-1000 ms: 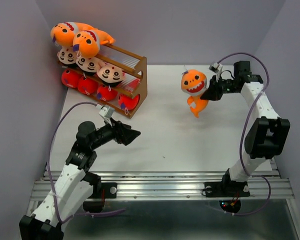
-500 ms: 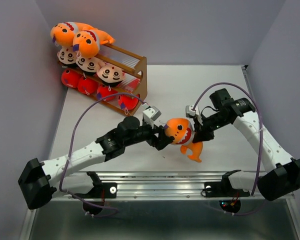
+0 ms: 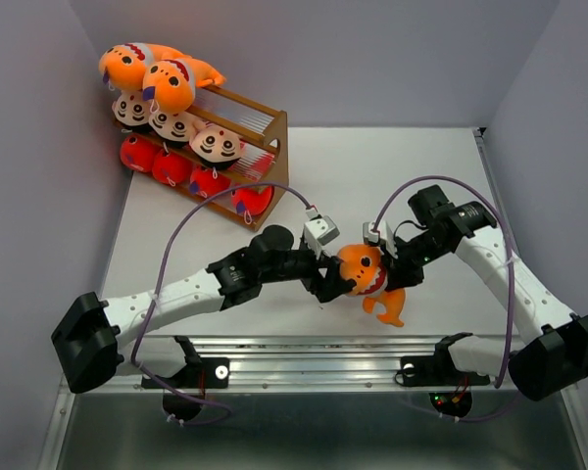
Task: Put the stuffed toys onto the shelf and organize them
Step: Pass the stuffed toy from the right arm to the left
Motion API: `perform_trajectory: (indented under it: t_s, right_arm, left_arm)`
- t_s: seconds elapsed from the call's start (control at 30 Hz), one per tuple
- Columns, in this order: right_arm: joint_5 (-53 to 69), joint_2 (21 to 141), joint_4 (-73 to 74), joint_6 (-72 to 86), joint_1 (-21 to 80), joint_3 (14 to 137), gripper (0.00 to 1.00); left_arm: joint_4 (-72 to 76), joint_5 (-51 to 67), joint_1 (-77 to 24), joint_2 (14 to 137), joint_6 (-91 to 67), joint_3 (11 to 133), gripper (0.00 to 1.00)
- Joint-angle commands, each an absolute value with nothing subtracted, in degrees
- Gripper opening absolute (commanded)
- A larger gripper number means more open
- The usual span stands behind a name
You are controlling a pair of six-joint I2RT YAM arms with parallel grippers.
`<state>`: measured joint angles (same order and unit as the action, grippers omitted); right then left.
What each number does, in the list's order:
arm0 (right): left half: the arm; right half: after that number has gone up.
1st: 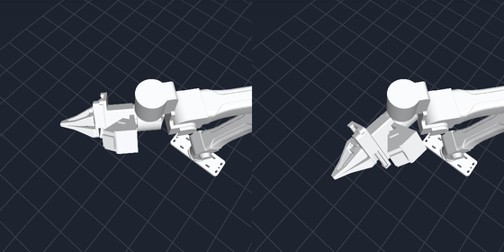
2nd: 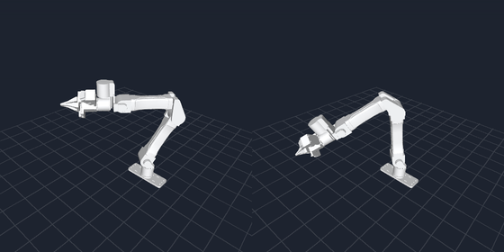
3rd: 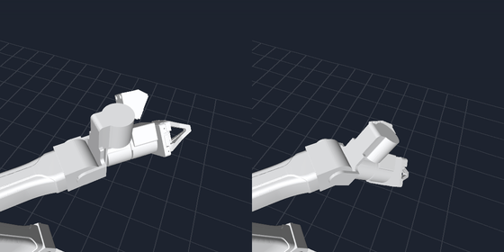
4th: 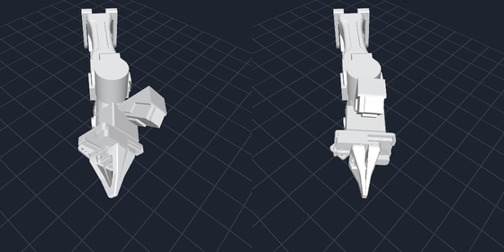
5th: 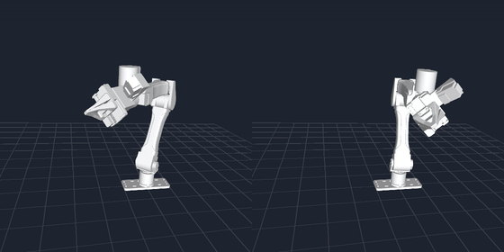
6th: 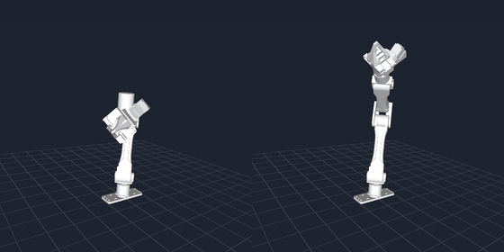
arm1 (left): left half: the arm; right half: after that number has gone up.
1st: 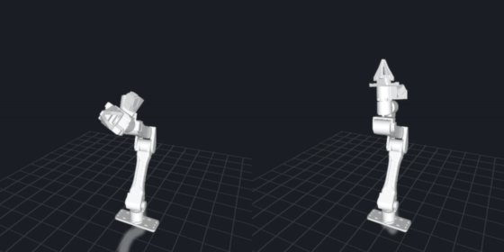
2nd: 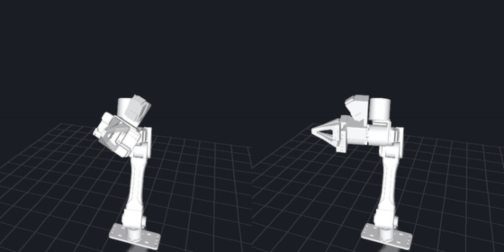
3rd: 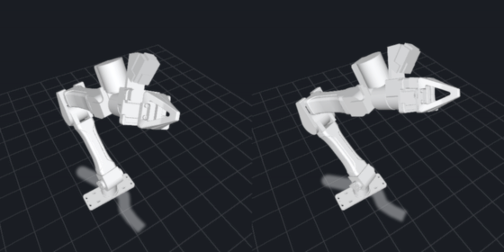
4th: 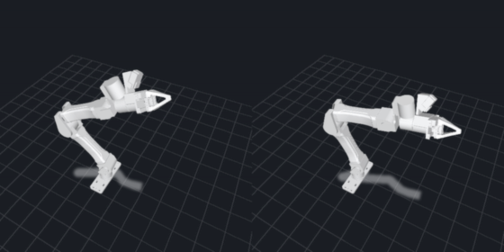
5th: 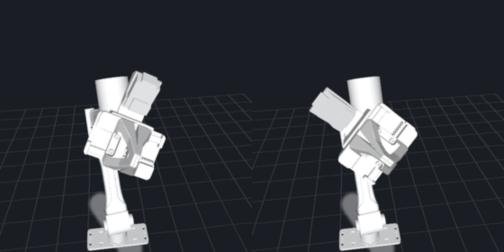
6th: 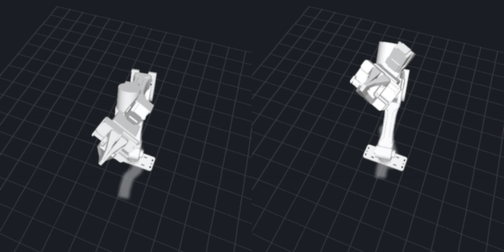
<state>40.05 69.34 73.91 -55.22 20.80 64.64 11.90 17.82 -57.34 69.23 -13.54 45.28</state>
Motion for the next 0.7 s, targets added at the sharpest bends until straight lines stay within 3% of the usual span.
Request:
perform_trajectory:
  t_s: [0.0, 0.2, 0.3, 0.5, 0.53, 0.6, 0.67]
  right_arm:
    - [42.45, 68.55, 73.48, -57.83, 22.06, 64.16, 0.01]
    - [44.47, 69.26, 73.39, -58.89, 22.06, 64.07, 0.01]
    - [44.56, 69.0, 73.48, -59.06, 22.06, 63.9, 0.02]
    - [44.47, 68.2, 73.74, -58.1, 22.06, 64.16, 0.07]
    - [44.73, 68.12, 73.39, -57.66, 22.06, 64.33, 0.08]
    - [45.7, 67.77, 73.13, -56.43, 22.06, 64.69, 0.09]
    - [46.31, 67.24, 71.73, -54.16, 22.06, 64.78, 0.17]
  left_arm:
    - [23.02, 28.64, -57.83, 65.13, -12.92, 44.21, 0.9]
    - [24.6, 37.26, -57.75, 66.88, -11.95, 44.12, 0.89]
    - [25.49, 38.23, -57.83, 67.93, -11.95, 44.56, 0.82]
    - [25.49, 35.87, -57.83, 68.47, -12.48, 44.65, 0.46]
    - [25.49, 35.08, -57.75, 68.29, -12.92, 44.3, 0.29]
    - [26.18, 32.53, -57.83, 67.42, -13.88, 42.9, 0.21]
    - [28.03, 30.43, -57.83, 66.36, -16.94, 39.92, 0.01]
